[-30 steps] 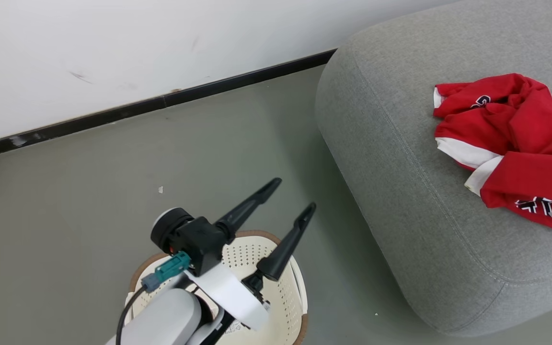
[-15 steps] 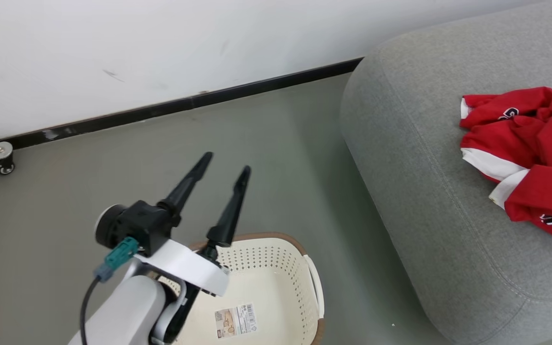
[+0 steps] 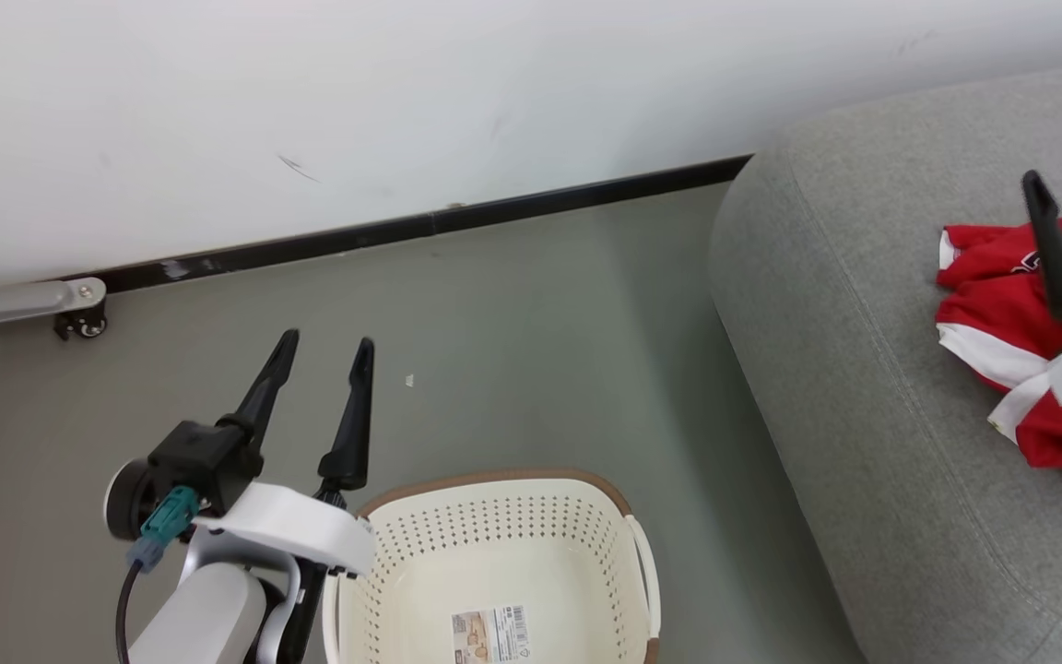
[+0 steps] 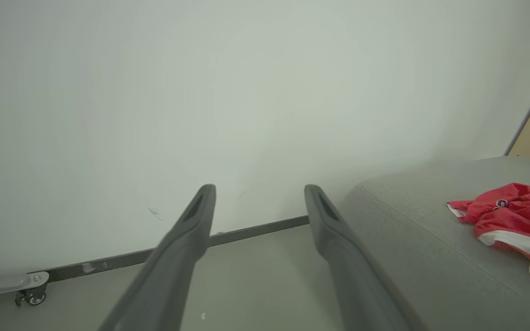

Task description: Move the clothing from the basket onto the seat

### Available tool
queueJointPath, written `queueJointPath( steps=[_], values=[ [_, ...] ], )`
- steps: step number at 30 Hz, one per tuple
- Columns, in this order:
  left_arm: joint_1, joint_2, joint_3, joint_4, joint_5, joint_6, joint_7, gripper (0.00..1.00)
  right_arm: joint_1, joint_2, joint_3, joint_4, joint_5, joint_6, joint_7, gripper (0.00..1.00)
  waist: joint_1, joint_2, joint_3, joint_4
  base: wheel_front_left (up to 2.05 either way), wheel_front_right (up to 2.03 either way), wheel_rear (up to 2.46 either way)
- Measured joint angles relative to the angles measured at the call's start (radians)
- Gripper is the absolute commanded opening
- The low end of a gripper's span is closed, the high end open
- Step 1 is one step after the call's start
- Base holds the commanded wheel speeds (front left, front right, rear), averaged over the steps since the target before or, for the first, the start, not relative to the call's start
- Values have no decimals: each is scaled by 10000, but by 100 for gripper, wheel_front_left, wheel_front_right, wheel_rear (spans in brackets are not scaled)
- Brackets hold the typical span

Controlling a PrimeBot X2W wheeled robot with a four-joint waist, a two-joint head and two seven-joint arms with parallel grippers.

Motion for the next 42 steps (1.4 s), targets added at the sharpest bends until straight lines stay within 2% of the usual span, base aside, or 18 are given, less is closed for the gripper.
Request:
queueJointPath(
  steps=[7,19,34,42],
  values=[
    [588,86,347,405,2,504,-73,100,492,1037,-109,46,-798,0,-270,100,0,0,-371,325,0,0,0],
    [1362,368,669,1024,598,1329,-77,100,1608,2353,-479,107,-1814,0,-360,100,0,0,-981,862,0,0,0],
    [1802,161,685,1300,844,1764,-88,100,3109,3745,-922,-104,-2704,-2,-491,100,0,0,-1599,1396,0,0,0],
    [1938,165,625,1417,1095,1835,-88,100,3700,3879,-1202,-387,-3028,-2,-493,100,0,0,-1801,1618,0,0,0]
  ],
)
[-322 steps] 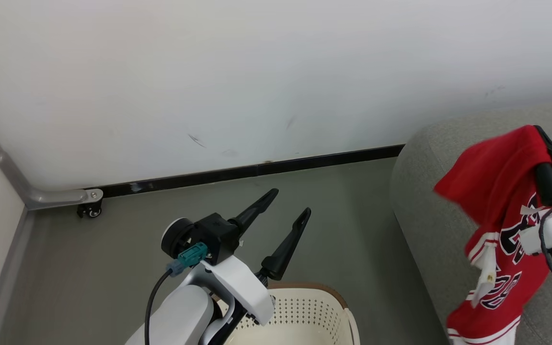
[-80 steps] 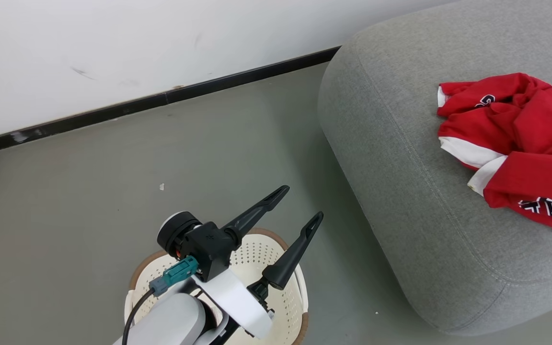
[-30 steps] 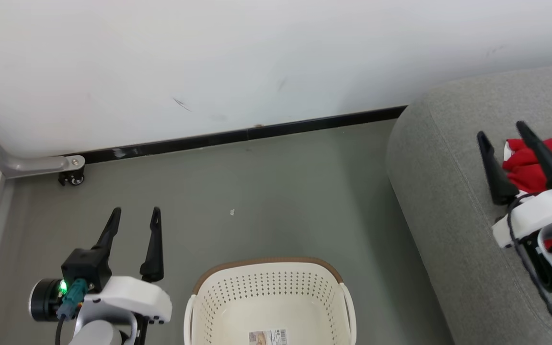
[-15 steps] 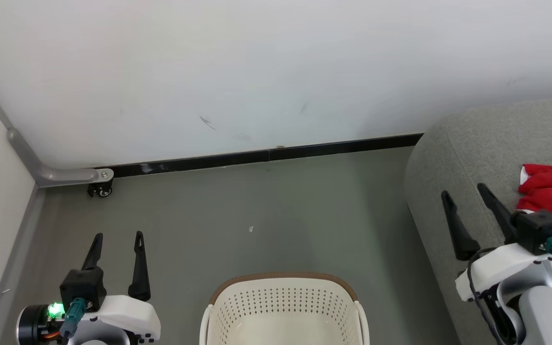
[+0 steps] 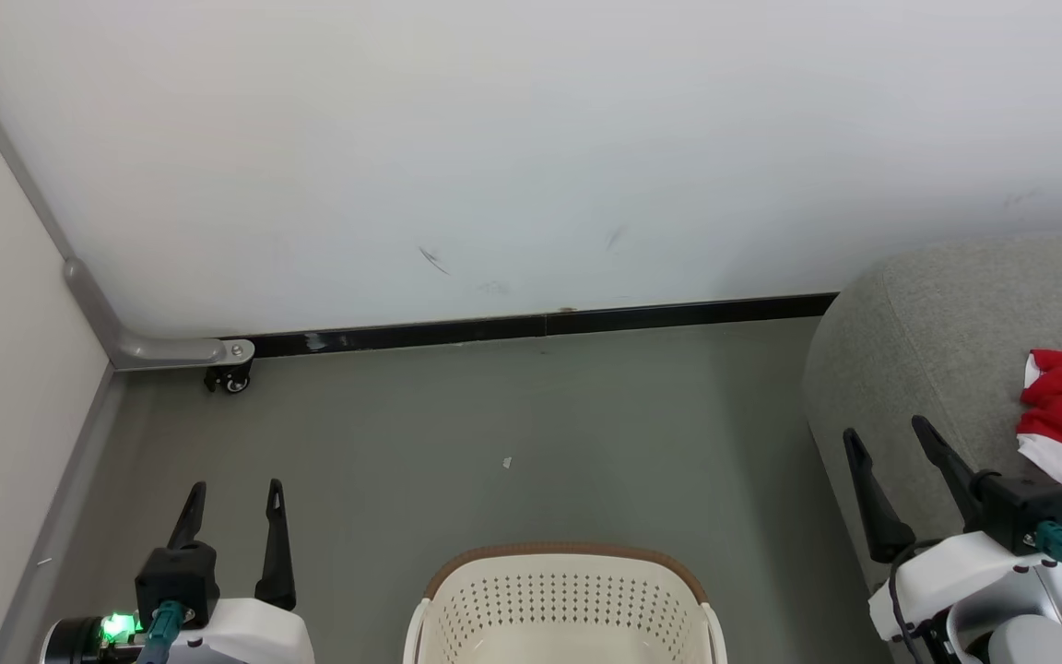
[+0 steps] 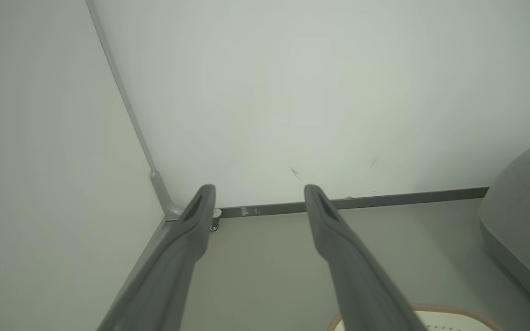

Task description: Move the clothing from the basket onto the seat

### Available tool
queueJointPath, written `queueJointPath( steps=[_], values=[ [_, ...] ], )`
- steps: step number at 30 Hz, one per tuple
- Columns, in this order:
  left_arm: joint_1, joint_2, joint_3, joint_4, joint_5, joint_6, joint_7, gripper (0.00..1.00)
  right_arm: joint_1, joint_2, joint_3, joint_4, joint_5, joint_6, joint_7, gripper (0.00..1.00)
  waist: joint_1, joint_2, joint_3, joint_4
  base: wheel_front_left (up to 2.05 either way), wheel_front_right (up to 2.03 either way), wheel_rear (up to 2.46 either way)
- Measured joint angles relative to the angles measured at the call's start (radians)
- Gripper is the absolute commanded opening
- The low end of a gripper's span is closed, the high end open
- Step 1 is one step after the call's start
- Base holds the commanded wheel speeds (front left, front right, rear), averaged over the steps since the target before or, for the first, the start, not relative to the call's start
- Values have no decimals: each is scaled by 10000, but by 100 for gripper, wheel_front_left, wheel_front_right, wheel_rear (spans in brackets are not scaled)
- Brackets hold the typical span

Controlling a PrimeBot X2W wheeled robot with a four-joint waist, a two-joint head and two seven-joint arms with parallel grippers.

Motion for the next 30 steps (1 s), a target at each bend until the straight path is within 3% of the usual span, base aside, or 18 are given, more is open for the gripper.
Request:
queueJointPath(
  steps=[30],
  values=[
    [-303,100,109,284,-2,-107,13,100,615,224,-52,-644,-182,0,-13,100,0,0,12,358,0,0,0]
  ],
)
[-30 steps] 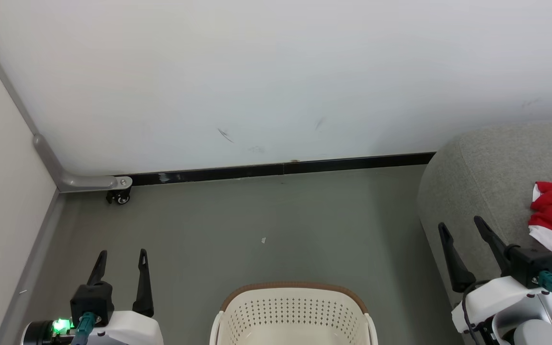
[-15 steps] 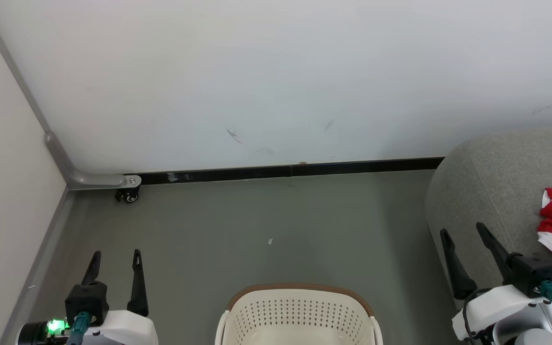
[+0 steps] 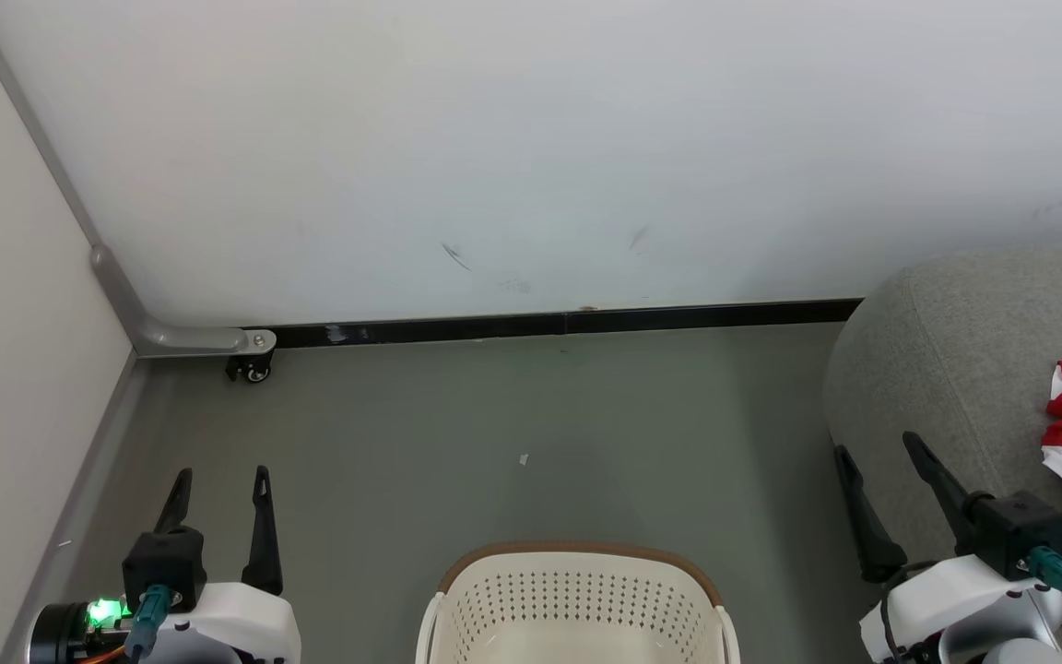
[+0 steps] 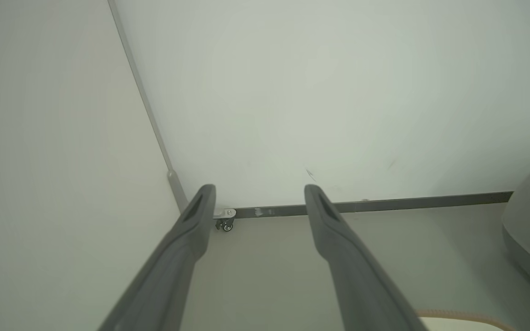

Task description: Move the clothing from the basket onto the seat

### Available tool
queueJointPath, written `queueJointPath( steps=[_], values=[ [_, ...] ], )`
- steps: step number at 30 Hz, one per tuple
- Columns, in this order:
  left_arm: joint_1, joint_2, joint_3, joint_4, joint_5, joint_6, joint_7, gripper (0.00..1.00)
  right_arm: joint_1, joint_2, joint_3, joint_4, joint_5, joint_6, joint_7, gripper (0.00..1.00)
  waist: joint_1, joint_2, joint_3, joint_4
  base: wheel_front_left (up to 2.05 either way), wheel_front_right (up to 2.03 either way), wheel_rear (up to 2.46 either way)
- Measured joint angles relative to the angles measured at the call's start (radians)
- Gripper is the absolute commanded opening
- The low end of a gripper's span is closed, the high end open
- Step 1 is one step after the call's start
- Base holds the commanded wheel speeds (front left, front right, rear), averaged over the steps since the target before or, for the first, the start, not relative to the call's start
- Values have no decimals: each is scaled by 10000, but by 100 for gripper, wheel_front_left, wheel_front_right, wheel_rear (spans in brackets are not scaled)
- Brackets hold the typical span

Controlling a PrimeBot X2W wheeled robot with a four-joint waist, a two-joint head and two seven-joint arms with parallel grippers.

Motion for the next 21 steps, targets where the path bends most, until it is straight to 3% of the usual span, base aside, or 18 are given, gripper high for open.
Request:
queueJointPath(
  steps=[21],
  values=[
    [-133,-6,-27,249,2,-2,15,100,29,4,4,-92,232,2,36,100,0,0,110,-77,0,0,0]
  ],
)
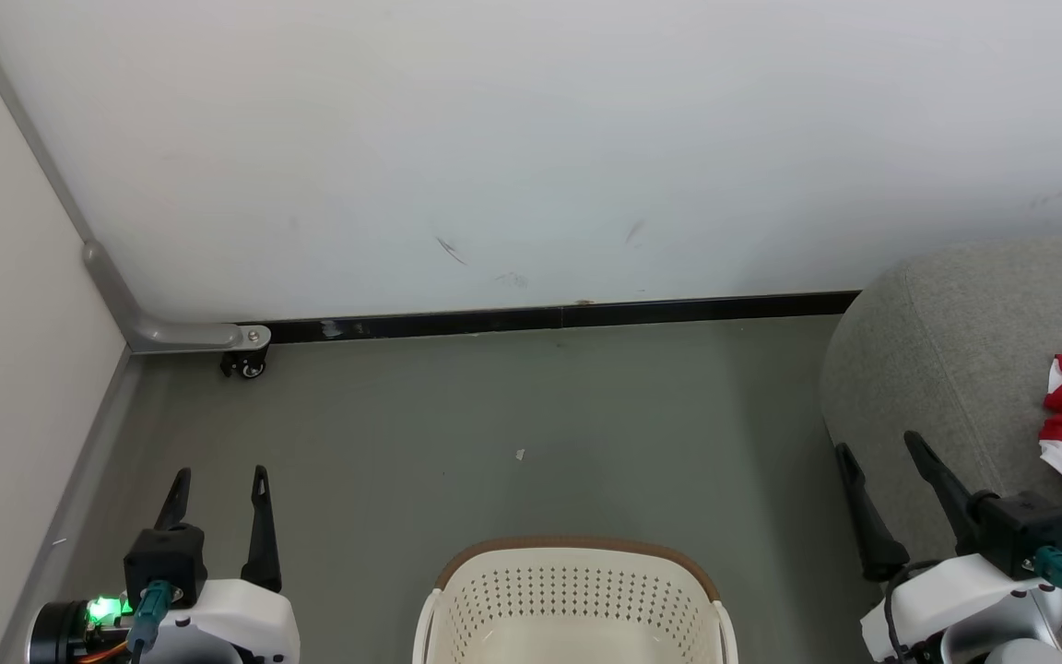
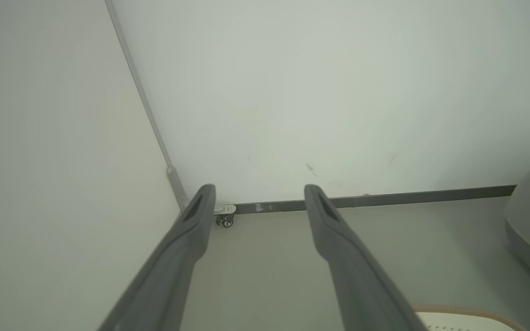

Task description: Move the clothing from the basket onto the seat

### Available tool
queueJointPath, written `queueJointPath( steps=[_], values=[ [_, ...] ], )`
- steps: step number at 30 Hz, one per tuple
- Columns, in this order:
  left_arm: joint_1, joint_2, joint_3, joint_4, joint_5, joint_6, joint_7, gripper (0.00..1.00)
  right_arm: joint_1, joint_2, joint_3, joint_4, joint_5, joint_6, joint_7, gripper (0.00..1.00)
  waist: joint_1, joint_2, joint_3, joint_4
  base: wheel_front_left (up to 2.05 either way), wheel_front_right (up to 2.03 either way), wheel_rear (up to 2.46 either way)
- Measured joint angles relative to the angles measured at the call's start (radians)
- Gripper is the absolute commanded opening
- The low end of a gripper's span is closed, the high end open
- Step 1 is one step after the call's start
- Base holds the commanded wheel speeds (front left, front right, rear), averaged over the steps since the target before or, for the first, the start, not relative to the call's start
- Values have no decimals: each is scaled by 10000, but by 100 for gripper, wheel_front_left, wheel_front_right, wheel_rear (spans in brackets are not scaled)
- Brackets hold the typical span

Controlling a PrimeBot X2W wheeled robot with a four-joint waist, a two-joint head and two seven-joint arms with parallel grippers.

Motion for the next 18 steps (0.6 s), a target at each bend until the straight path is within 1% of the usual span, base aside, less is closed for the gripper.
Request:
queueJointPath(
  steps=[2,3,9,15,18],
  values=[
    [0,-2,-2,25,0,0,0,100,2,0,0,0,4,-2,12,100,0,0,1,2,0,0,0],
    [13,-13,-6,56,-2,2,-2,0,7,6,2,29,25,0,8,0,0,0,0,3,0,0,0],
    [656,-447,-165,431,-46,-10,31,0,417,169,27,650,81,0,12,0,0,0,3,4,0,0,0],
    [660,-466,90,418,-527,-194,215,0,321,171,-132,830,510,0,173,0,0,0,13,16,0,0,0],
    [660,-489,242,414,-867,-303,341,0,172,169,-416,1087,901,-2,414,0,0,0,24,24,0,0,0]
  ],
)
